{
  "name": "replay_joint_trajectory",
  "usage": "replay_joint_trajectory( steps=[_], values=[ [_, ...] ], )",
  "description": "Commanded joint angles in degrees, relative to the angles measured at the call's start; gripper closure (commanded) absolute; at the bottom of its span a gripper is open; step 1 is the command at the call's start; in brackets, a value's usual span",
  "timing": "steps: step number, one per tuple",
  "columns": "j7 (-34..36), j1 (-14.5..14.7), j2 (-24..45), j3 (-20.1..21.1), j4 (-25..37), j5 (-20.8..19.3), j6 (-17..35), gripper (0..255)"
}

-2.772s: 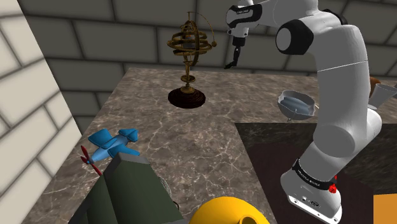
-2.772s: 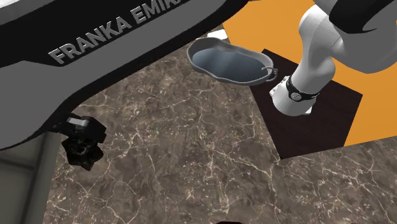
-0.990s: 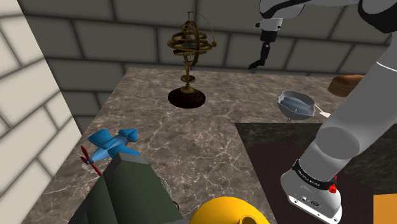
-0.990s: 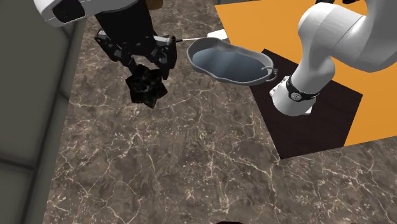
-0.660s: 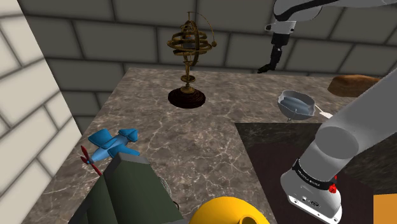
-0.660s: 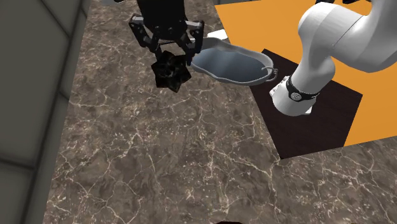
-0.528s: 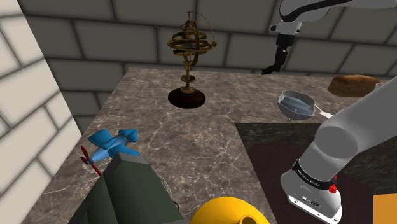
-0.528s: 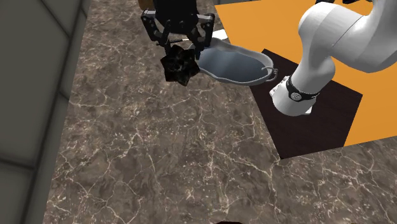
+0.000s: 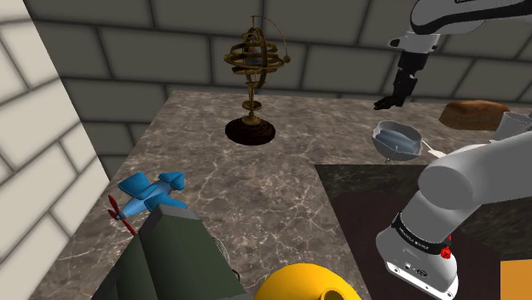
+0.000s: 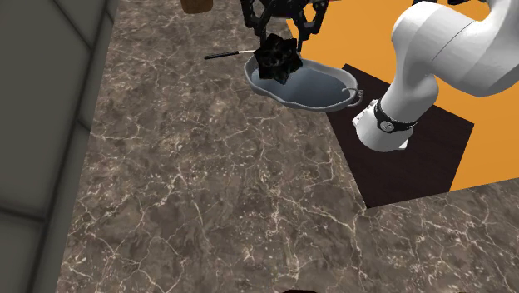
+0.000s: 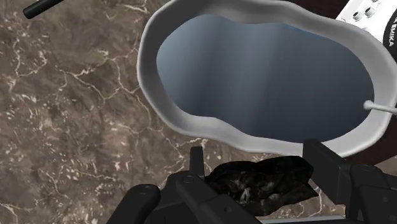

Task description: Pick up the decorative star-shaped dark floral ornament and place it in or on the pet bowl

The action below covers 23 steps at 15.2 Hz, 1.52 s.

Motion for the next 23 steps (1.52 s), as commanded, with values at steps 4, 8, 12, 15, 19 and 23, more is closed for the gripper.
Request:
replay_joint_trajectory(
  steps=[4,8,12,15,19,23],
  values=[
    [-2.40,-4.17,-11.01,-0.24,-6.24,-3.37,-4.50,255],
    [-3.82,-6.50,-16.19,-0.93,-10.11,-5.27,-5.67,255],
    [-3.52,-6.87,-16.35,-1.92,-13.14,-6.23,-2.81,255],
    [-3.30,-7.16,-16.31,-2.71,-15.33,-7.00,-0.59,255],
    [-3.00,-7.55,-16.00,-3.87,-18.12,-8.11,2.48,255],
    [-2.90,-7.68,-15.82,-4.28,-19.03,-8.51,3.56,255]
  ],
)
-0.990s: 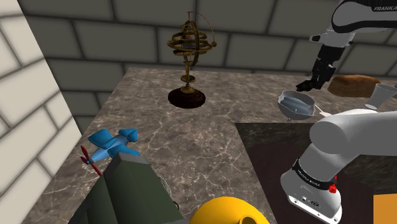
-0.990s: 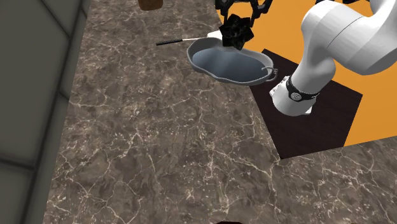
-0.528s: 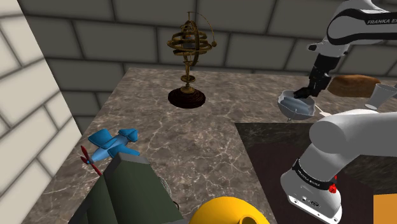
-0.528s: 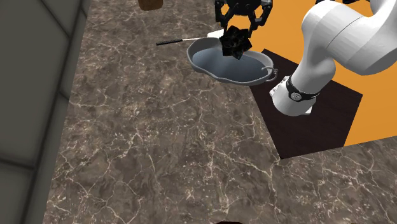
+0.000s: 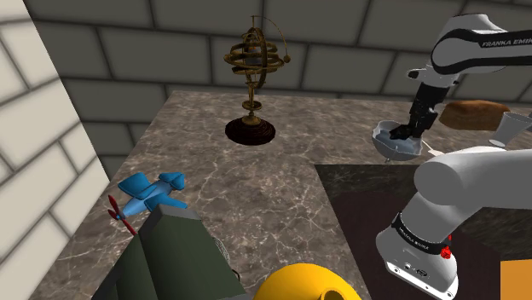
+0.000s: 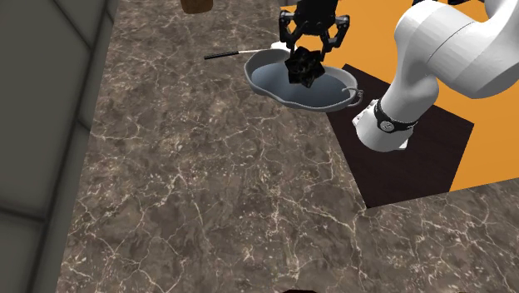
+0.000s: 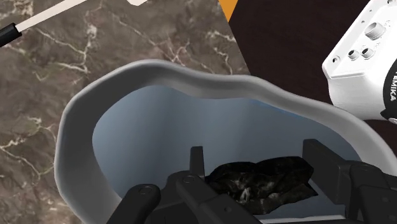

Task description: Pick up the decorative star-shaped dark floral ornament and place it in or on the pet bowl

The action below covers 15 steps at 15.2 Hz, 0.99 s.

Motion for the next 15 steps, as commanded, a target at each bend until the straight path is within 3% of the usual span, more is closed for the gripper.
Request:
replay_joint_trajectory(
  steps=[1,5,6,11,15],
  values=[
    [0.00,-0.07,-0.10,-0.04,-0.19,-0.07,0.11,255],
    [0.00,-0.06,-0.09,-0.04,-0.18,-0.07,0.10,255],
    [0.00,-0.06,-0.09,-0.04,-0.18,-0.07,0.10,0],
    [0.00,-0.06,-0.09,-0.04,-0.18,-0.07,0.10,0],
    [-0.36,1.18,-0.14,2.73,6.68,2.71,-6.81,0]
  ],
)
